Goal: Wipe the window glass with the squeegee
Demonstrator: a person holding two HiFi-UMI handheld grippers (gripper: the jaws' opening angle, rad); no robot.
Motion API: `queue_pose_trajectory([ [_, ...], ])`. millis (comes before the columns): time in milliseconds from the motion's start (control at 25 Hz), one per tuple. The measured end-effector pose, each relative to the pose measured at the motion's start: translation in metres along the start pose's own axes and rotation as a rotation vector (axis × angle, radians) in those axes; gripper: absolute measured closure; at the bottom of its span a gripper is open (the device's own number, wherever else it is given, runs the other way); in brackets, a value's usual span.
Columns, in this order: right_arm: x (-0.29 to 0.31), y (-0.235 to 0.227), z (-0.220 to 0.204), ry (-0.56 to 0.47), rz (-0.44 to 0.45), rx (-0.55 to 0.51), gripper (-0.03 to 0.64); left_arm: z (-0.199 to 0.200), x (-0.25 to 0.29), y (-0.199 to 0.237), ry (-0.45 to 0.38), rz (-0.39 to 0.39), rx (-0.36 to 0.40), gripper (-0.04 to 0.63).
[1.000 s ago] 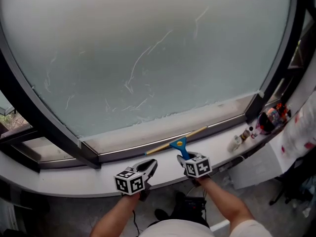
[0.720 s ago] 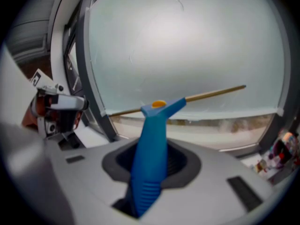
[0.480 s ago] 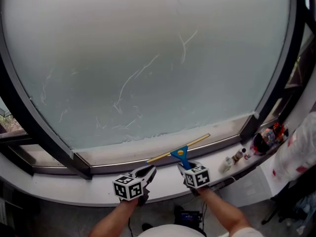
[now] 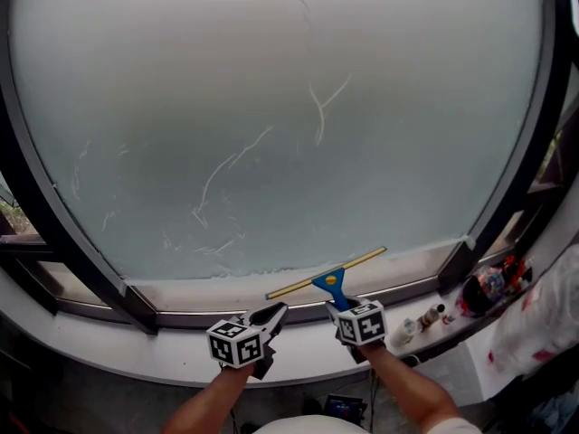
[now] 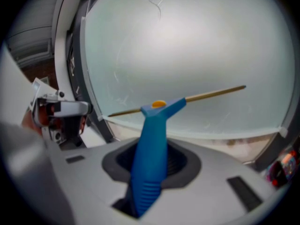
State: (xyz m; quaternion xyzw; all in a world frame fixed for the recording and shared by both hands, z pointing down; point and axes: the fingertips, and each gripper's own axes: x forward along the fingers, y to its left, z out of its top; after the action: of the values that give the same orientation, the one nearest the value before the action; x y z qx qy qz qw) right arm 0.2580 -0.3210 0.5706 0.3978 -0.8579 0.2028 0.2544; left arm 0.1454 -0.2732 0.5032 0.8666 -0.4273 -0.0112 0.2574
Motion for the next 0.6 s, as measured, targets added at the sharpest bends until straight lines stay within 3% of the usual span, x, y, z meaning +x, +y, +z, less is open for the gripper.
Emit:
queue_pose_trajectory([
  [600, -0.002, 0.019, 0.024, -0.028, -0.078, 0.059, 0.499, 0.033, -0.028, 0.015, 0.023, -0.053, 0.073, 0.543],
])
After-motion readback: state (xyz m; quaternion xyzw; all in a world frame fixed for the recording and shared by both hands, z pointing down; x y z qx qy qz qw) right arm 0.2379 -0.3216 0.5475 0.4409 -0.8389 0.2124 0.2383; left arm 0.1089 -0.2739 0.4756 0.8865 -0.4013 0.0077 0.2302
